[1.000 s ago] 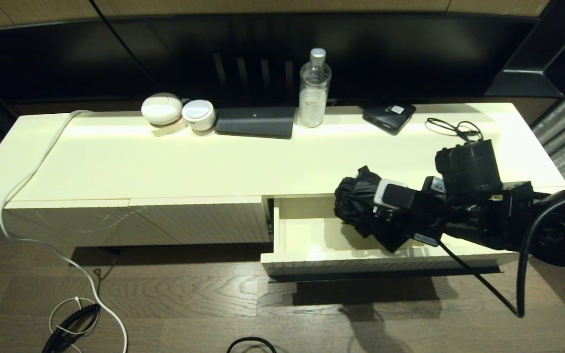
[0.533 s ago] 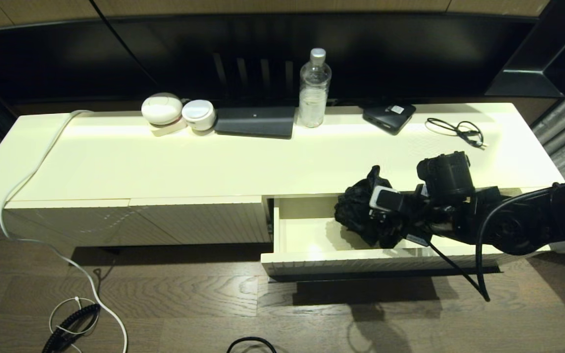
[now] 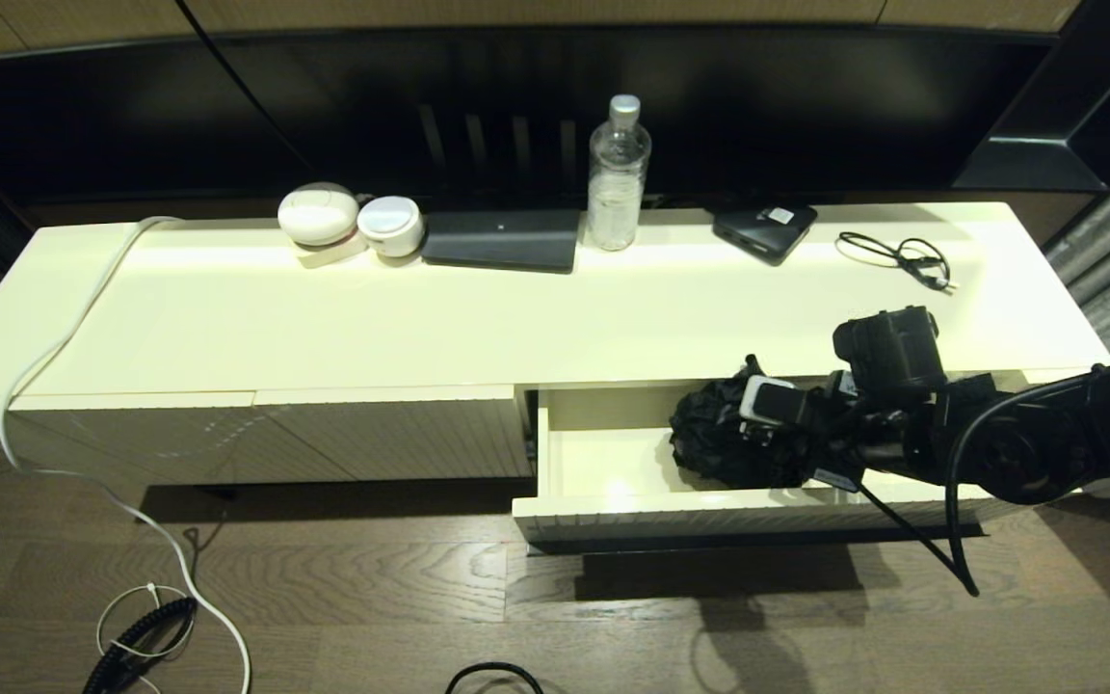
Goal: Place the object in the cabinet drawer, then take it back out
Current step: Put the umbrella in the drawer
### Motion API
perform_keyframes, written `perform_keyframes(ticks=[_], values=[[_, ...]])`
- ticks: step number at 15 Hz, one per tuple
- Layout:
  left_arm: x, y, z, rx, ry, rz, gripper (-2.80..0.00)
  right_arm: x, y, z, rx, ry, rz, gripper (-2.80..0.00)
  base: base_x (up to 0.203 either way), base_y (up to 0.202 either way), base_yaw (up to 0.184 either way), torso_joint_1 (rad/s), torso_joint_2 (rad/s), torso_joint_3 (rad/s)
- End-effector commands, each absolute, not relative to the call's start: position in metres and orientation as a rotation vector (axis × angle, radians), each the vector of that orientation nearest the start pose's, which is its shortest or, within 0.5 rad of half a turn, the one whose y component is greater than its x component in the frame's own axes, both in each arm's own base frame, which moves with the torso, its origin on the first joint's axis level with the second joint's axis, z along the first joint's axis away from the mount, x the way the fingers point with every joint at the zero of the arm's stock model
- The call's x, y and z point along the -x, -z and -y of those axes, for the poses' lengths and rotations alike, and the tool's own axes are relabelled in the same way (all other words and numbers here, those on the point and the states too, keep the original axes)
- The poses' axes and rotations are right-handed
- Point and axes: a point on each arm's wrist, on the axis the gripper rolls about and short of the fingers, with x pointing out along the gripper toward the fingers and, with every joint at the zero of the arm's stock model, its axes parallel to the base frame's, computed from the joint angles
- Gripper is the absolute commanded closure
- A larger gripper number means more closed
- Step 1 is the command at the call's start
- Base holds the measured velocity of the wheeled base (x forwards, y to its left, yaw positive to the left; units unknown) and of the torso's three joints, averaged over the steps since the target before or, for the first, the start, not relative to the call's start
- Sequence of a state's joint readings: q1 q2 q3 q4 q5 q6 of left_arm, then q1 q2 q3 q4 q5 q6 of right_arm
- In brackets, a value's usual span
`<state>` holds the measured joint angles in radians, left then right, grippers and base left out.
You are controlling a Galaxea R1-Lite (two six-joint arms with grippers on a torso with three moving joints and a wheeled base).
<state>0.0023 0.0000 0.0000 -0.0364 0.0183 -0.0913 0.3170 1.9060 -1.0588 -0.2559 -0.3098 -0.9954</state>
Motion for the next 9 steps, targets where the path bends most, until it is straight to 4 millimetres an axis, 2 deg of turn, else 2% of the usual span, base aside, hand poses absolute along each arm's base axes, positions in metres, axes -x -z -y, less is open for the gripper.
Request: perform_keyframes(ticks=[1,2,7,9], values=[[0.023,-0.079,0.0,0.092,-0.02,0.039,0.0,-0.337,-0.145,-0.104,1.153,-0.291,-0.517,0.0,0.0,0.0,0.0,0.0,0.0,0.0],[0.023,-0.079,0.0,0.092,-0.02,0.039,0.0,-0.338,-0.145,-0.105,1.153,-0.289,-0.507,-2.8,0.0,0.0,0.0,0.0,0.0,0.0],[0.023,-0.079,0.0,0.092,-0.02,0.039,0.0,-0.338,-0.159,-0.108,1.144,-0.267,-0.46,-2.8,0.0,0.0,0.0,0.0,0.0,0.0],[0.023,-0.079,0.0,0.092,-0.02,0.039,0.0,-0.324,-0.181,-0.105,1.13,-0.248,-0.408,-2.8,0.0,0.0,0.0,0.0,0.0,0.0]])
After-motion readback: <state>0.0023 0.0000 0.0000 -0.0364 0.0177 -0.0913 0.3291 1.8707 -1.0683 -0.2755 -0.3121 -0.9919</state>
